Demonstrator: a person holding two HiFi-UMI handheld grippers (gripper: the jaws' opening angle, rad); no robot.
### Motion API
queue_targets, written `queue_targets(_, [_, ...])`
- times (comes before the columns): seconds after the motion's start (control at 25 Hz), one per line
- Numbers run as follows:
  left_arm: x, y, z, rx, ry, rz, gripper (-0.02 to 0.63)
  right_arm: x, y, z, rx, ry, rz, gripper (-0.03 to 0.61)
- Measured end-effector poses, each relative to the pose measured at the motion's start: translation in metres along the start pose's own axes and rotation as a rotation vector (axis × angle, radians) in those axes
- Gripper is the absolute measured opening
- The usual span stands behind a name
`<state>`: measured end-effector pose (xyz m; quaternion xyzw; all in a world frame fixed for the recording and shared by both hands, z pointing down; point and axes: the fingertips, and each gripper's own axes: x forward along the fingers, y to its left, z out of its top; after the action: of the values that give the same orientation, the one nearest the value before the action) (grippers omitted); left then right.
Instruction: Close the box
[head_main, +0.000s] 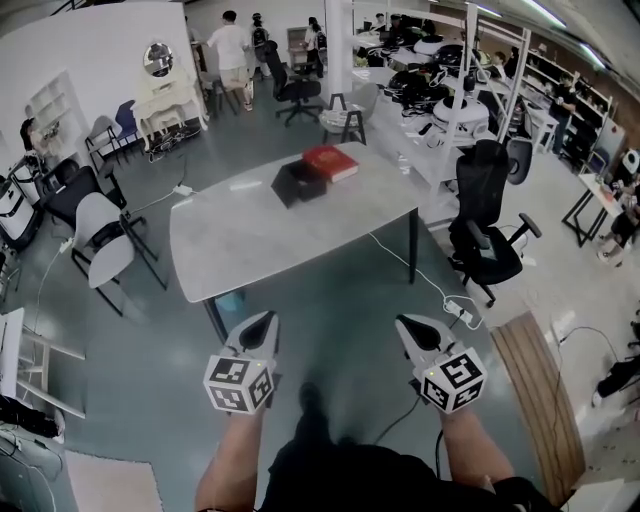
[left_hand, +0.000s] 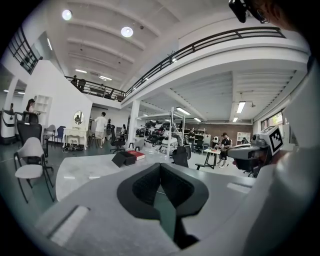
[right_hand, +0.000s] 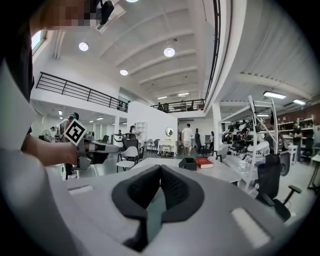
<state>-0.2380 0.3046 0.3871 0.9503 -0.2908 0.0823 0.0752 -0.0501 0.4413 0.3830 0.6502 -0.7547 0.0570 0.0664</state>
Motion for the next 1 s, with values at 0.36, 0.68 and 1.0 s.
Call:
queue_targets(0.36, [0.069,0.06,0.002,-0.02,0.015,-0.018,0.011,0.082,-0.035,0.007,0.013,0.023,-0.013,0.002])
queue_targets(0.68, [0.156,0.143,0.015,-0.045,0.031,-0.041,0.011,0.192,-0.071,0.017,0.017,0.062,-0.021,0.002])
queue_targets(1.0, [0.201,0.221,0.033,-0.058,0.018,-0.06,0.011,0.279,-0.077,0.038,0.006,0.077,-0.033,0.002])
